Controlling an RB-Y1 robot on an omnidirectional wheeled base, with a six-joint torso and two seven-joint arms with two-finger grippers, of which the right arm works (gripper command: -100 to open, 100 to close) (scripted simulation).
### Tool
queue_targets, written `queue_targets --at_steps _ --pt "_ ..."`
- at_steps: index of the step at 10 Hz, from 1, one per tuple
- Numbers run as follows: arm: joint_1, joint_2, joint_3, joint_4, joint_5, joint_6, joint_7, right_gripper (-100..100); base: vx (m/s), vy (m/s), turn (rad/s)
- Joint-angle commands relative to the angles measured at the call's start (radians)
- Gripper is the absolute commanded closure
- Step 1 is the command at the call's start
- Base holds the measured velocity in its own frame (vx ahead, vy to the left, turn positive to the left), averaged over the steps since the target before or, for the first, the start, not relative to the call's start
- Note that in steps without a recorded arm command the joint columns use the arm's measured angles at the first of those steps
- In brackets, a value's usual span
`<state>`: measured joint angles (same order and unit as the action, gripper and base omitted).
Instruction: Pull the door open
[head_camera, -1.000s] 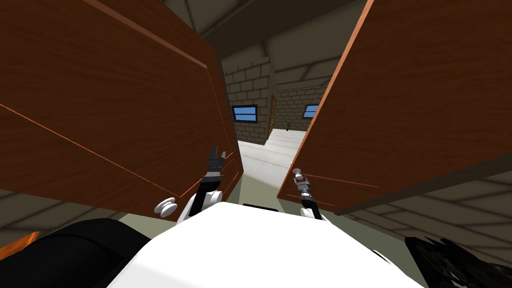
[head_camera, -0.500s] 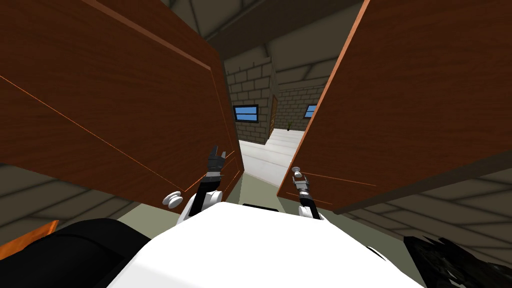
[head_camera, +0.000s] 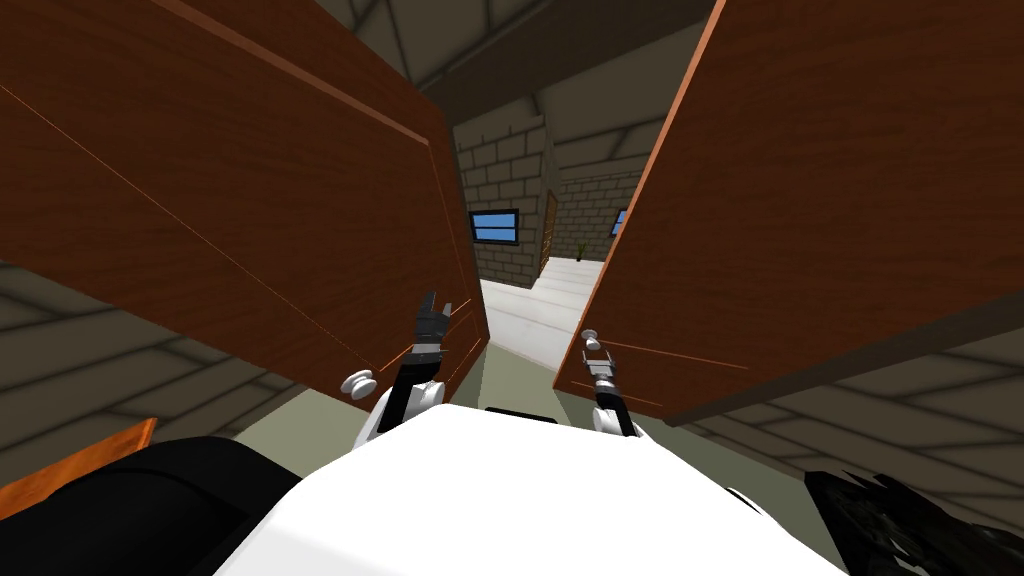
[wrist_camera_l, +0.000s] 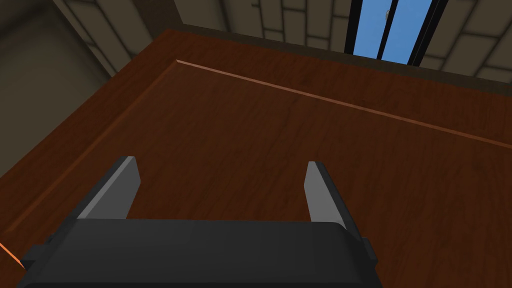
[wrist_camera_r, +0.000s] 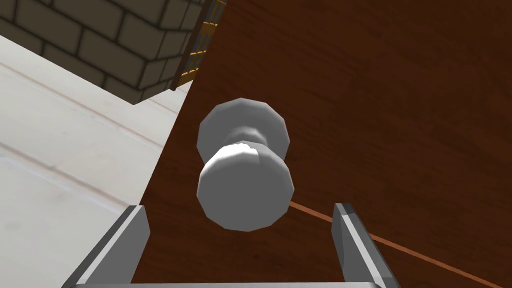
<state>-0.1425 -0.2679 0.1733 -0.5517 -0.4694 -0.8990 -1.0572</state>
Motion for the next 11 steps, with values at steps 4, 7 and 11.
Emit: queue_targets --at_steps 4,7,11 --pt "-0.012 0.015 0.015 -0.006 -0.04 0.016 -0.122 -100 -0.061 -0.017 0.032" --pt "-0.018 0.023 0.024 -0.01 -0.063 0.025 -0.202 -100 -0.066 -0.03 0.023" --pt "-0.026 0.032 0.034 -0.016 -0.09 0.036 -0.303 -100 -0.062 -0.02 0.029"
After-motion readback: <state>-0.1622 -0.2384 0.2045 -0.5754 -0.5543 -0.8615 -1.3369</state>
